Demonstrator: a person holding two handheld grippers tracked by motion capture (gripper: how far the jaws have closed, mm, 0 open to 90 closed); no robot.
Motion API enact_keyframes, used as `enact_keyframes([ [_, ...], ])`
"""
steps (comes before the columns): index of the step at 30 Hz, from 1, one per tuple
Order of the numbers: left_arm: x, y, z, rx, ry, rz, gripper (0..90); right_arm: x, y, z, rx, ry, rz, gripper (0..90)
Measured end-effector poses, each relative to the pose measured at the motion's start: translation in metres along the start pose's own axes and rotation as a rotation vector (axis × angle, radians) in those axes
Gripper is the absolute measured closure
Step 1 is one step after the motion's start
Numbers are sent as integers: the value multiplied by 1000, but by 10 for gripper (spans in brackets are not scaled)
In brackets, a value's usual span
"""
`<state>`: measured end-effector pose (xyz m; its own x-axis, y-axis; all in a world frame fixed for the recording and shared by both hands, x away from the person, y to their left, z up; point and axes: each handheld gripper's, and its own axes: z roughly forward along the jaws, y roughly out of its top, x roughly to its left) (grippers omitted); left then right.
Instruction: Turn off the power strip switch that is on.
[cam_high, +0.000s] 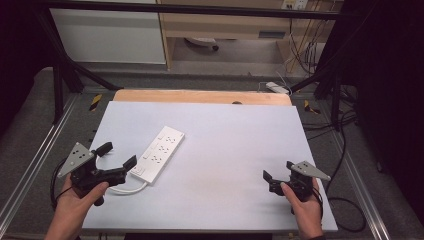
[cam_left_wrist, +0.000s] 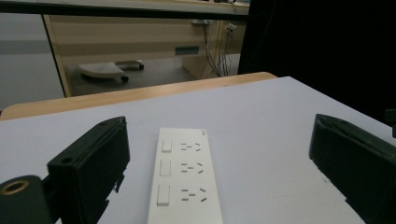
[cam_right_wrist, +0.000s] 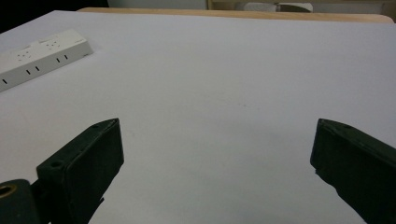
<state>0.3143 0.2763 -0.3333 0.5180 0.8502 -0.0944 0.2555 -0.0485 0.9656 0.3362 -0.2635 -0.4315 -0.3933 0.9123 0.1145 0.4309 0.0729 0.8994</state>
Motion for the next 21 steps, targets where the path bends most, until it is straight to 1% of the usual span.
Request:
enact_keyframes([
  [5,0,5,1,-3,9,5,51,0,0,0,0,0,2,29],
  [6,-1,8,2,-7,19,7,51,0,0,0,1,0,2,29],
  [11,-2,13,4,-5,32,9,50,0,0,0,2,-1,4,29],
  [17,-2,19,9,-2,34,1,65,-1,0,-1,-2,1,10,29],
  [21,-3,24,18,-2,22,-7,65,-1,0,-1,-2,-1,9,29],
])
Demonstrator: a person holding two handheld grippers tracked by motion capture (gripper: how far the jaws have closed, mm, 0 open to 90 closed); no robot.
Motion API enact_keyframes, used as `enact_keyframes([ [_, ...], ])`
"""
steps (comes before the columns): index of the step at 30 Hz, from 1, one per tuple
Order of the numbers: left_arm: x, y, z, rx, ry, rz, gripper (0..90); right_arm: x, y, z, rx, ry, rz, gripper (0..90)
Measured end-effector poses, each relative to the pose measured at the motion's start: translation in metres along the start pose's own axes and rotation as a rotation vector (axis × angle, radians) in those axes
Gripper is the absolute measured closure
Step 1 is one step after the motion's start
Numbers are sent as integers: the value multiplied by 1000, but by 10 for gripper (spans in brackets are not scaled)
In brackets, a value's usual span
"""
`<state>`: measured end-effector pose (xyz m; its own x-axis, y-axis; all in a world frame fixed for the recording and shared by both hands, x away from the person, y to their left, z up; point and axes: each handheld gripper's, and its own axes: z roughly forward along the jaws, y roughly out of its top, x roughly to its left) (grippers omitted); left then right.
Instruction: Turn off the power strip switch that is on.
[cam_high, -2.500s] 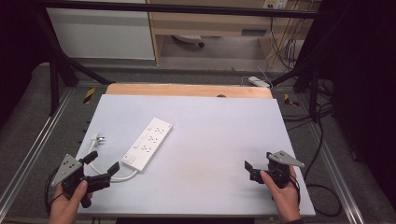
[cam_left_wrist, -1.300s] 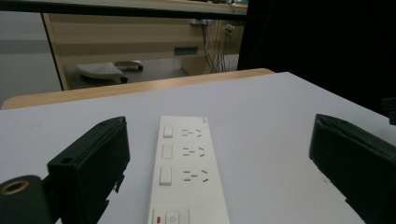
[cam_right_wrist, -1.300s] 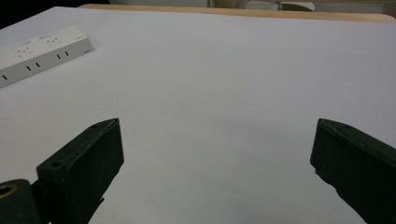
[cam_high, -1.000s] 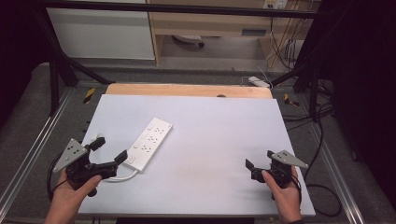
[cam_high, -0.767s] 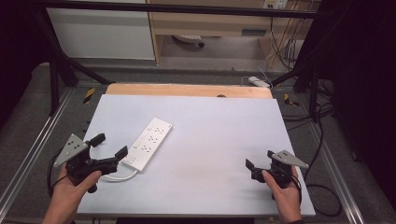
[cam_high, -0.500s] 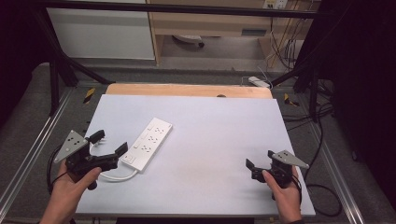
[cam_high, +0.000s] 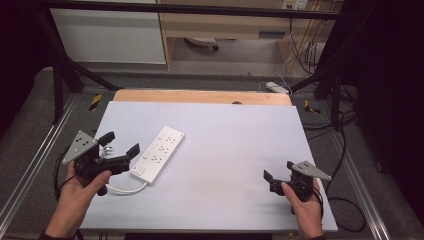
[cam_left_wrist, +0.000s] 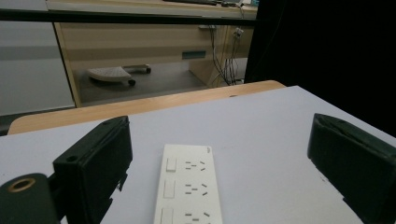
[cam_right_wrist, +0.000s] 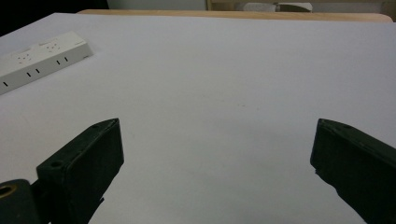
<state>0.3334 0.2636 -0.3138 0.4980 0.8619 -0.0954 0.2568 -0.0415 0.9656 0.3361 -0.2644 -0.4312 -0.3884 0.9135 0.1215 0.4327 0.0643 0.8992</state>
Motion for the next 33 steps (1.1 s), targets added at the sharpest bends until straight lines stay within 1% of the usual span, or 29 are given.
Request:
enact_keyframes([
  [10,-4,9,13,4,-15,0,62,0,0,0,0,2,3,29],
  [13,-5,12,17,3,-27,9,63,0,0,0,-1,2,2,29],
  [24,-7,14,28,20,-36,23,69,0,0,0,0,1,4,29],
  [27,-7,15,31,21,-40,20,76,0,0,0,1,1,4,29],
  [33,-7,17,40,34,-38,31,108,-1,0,-1,-7,-2,8,29],
])
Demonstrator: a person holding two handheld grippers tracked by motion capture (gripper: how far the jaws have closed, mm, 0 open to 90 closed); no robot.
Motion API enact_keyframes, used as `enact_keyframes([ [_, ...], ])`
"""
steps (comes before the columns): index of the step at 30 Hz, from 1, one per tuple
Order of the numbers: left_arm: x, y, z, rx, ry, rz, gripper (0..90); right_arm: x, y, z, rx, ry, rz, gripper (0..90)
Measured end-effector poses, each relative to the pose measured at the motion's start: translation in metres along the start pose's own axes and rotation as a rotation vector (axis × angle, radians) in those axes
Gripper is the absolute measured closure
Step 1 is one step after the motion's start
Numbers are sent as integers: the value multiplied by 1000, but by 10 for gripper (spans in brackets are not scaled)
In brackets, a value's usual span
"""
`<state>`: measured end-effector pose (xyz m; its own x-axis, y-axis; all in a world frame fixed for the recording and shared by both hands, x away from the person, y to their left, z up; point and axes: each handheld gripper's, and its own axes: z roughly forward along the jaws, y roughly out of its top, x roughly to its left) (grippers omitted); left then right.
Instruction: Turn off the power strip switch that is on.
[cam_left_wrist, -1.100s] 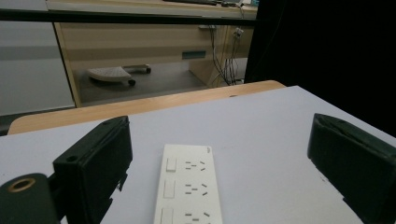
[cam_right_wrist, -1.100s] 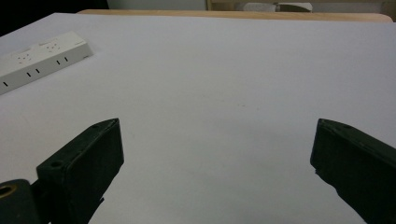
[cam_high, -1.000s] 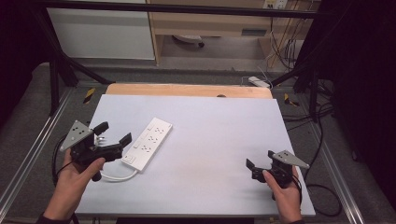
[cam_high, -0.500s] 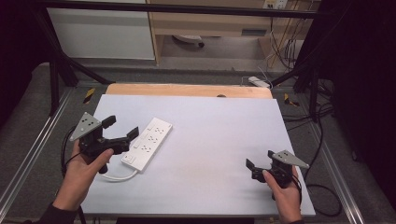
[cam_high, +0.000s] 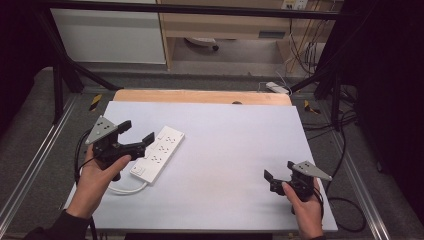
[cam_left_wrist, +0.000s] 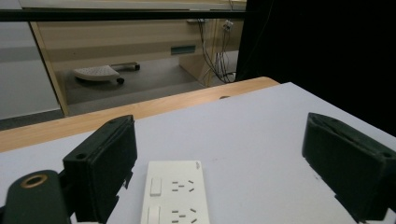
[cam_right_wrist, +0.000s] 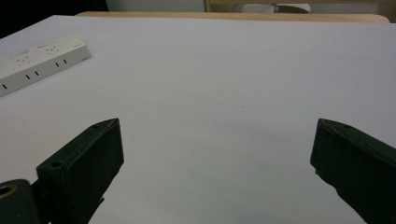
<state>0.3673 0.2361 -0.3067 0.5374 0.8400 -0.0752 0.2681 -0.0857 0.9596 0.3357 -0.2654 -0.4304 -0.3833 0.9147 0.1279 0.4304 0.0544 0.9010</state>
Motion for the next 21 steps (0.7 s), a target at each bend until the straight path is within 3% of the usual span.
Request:
enact_keyframes([
  [9,1,1,13,7,8,-3,114,0,0,0,0,-1,-2,29],
  [21,-1,4,33,17,28,0,199,1,0,-1,-1,8,-4,29],
])
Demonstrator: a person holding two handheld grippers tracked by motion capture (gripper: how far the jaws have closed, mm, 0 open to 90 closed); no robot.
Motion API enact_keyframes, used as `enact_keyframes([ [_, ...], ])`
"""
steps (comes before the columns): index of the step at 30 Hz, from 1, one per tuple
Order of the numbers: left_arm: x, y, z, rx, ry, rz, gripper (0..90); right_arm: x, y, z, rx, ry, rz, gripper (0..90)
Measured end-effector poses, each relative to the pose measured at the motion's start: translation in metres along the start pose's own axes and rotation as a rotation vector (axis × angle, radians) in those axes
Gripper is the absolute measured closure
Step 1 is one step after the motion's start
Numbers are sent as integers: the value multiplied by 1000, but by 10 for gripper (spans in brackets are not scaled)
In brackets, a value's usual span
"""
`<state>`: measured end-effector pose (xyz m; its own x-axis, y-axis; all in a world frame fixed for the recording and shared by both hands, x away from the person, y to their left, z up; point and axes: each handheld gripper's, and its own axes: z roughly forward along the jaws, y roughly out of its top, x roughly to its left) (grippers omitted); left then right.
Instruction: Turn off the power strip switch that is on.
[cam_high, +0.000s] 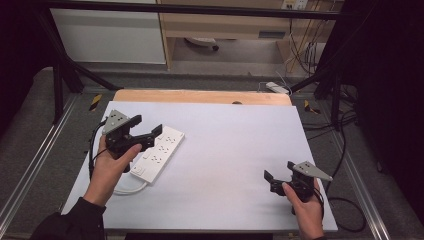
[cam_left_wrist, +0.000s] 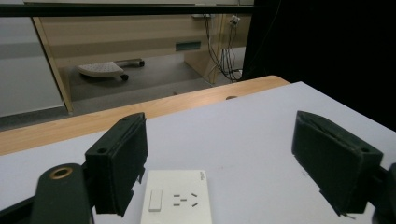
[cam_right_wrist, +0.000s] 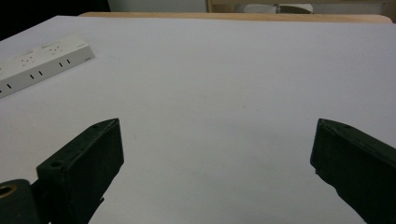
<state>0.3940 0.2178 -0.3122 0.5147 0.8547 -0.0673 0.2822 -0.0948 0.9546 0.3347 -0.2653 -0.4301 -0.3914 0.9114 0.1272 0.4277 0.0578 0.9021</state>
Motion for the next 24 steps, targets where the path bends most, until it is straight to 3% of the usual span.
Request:
enact_keyframes([
  [10,2,1,10,10,17,-6,234,2,0,0,4,10,-6,29],
  [24,5,0,15,33,38,2,353,2,0,1,6,11,-6,29],
])
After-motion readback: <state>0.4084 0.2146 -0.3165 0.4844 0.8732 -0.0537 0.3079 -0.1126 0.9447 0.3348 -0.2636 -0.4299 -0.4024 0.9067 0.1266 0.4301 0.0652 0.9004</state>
